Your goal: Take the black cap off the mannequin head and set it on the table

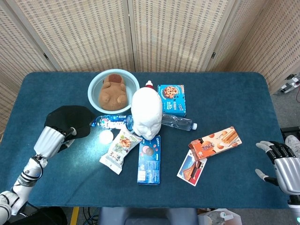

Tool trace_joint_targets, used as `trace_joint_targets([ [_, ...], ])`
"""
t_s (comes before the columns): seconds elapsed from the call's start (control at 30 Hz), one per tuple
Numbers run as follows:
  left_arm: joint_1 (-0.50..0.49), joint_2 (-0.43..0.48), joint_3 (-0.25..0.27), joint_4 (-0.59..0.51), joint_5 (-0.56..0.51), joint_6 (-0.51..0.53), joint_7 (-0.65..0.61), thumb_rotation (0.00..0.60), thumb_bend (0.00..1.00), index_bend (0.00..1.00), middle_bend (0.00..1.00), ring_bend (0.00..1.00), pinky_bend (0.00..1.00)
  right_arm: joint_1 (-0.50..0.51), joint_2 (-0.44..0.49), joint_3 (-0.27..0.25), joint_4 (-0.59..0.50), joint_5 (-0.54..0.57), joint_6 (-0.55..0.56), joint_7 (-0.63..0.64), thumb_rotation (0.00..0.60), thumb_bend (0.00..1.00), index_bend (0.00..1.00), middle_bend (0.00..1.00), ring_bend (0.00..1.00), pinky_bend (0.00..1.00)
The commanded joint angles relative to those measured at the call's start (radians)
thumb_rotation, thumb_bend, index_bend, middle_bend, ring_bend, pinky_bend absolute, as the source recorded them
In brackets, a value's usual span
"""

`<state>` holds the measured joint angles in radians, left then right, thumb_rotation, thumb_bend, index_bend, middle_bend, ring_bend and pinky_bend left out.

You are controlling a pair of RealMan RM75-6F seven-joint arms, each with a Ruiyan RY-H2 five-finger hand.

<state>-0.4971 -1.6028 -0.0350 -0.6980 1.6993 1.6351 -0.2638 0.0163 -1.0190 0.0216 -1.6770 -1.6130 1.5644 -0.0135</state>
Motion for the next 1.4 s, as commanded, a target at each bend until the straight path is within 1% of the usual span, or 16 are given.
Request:
trace_joint_targets([
  [0.03, -0.008, -0.03, 0.009, 0.015, -0.005, -0.034, -0.004, 0.6, 0.4, 0.62, 1.0, 1.0, 1.0, -0.001, 0.0, 0.0, 0.0, 0.001, 0.001, 0.0, 0.6, 0.08, 0.28, 0.26, 0.19, 0.23],
  [0.2, -0.009, -0.054, 0.02, 0.011, -0.021, -0.098, 0.038, 0.6, 0.39, 0.6, 1.0, 1.0, 1.0, -0.004, 0.001, -0.001, 0.001, 0.002, 0.004, 0.001, 0.6, 0.08, 0.28, 0.26, 0.19, 0.23],
  [0.33, -0.009, -0.047, 0.032, -0.029, -0.029, -0.147, 0.1, 0.6, 0.38, 0.57, 1.0, 1.0, 1.0, -0.008, 0.002, -0.002, 0.001, 0.005, 0.006, 0.002, 0.6, 0.08, 0.28, 0.26, 0.19, 0.23],
  [0.57, -0.003, 0.01, 0.037, -0.15, -0.073, -0.253, 0.21, 0.6, 0.38, 0.54, 1.0, 1.0, 1.0, -0.01, 0.002, -0.003, 0.002, 0.005, 0.008, 0.004, 0.6, 0.08, 0.28, 0.26, 0.19, 0.23],
  [0.73, 0.007, 0.056, 0.041, -0.232, -0.095, -0.293, 0.253, 0.6, 0.38, 0.51, 1.0, 1.0, 1.0, -0.008, 0.001, -0.002, 0.001, 0.004, 0.006, 0.003, 0.6, 0.08, 0.28, 0.26, 0.19, 0.23],
  [0.8, 0.011, 0.067, 0.042, -0.248, -0.102, -0.305, 0.266, 0.6, 0.38, 0.51, 1.0, 1.0, 1.0, -0.007, 0.001, -0.002, -0.001, 0.003, 0.003, 0.001, 0.6, 0.08, 0.28, 0.26, 0.19, 0.23],
  [0.97, 0.014, 0.105, 0.04, -0.309, -0.147, -0.381, 0.33, 0.6, 0.38, 0.47, 1.0, 1.0, 1.0, -0.003, 0.001, -0.001, -0.006, -0.001, 0.0, -0.006, 0.6, 0.08, 0.28, 0.26, 0.19, 0.23],
  [1.03, 0.018, 0.121, 0.035, -0.348, -0.173, -0.41, 0.34, 0.6, 0.37, 0.44, 1.0, 1.0, 1.0, -0.003, 0.002, -0.001, -0.008, -0.001, 0.0, -0.008, 0.6, 0.08, 0.28, 0.26, 0.19, 0.23],
  [1.07, 0.02, 0.134, 0.031, -0.379, -0.194, -0.434, 0.349, 0.6, 0.35, 0.41, 1.0, 1.0, 1.0, -0.003, 0.002, -0.001, -0.009, 0.0, -0.001, -0.009, 0.6, 0.08, 0.28, 0.26, 0.19, 0.23],
  [1.13, 0.02, 0.157, 0.025, -0.432, -0.229, -0.473, 0.375, 0.6, 0.28, 0.35, 1.0, 1.0, 1.0, -0.003, 0.001, -0.002, -0.009, 0.0, -0.002, -0.011, 0.6, 0.08, 0.28, 0.26, 0.19, 0.23],
  [1.17, 0.02, 0.167, 0.023, -0.451, -0.242, -0.487, 0.388, 0.6, 0.23, 0.3, 1.0, 1.0, 1.0, -0.003, 0.001, -0.002, -0.01, 0.0, -0.003, -0.011, 0.6, 0.08, 0.28, 0.26, 0.19, 0.23],
  [1.27, 0.021, 0.192, 0.016, -0.505, -0.277, -0.518, 0.433, 0.6, 0.15, 0.19, 1.0, 1.0, 1.0, -0.004, 0.002, -0.002, -0.01, 0.001, -0.001, -0.012, 0.6, 0.08, 0.28, 0.26, 0.19, 0.23],
  [1.4, 0.026, 0.221, 0.009, -0.571, -0.321, -0.547, 0.474, 0.6, 0.11, 0.06, 1.0, 1.0, 1.0, -0.006, 0.002, -0.002, -0.009, 0.003, 0.001, -0.011, 0.6, 0.08, 0.28, 0.26, 0.19, 0.23],
])
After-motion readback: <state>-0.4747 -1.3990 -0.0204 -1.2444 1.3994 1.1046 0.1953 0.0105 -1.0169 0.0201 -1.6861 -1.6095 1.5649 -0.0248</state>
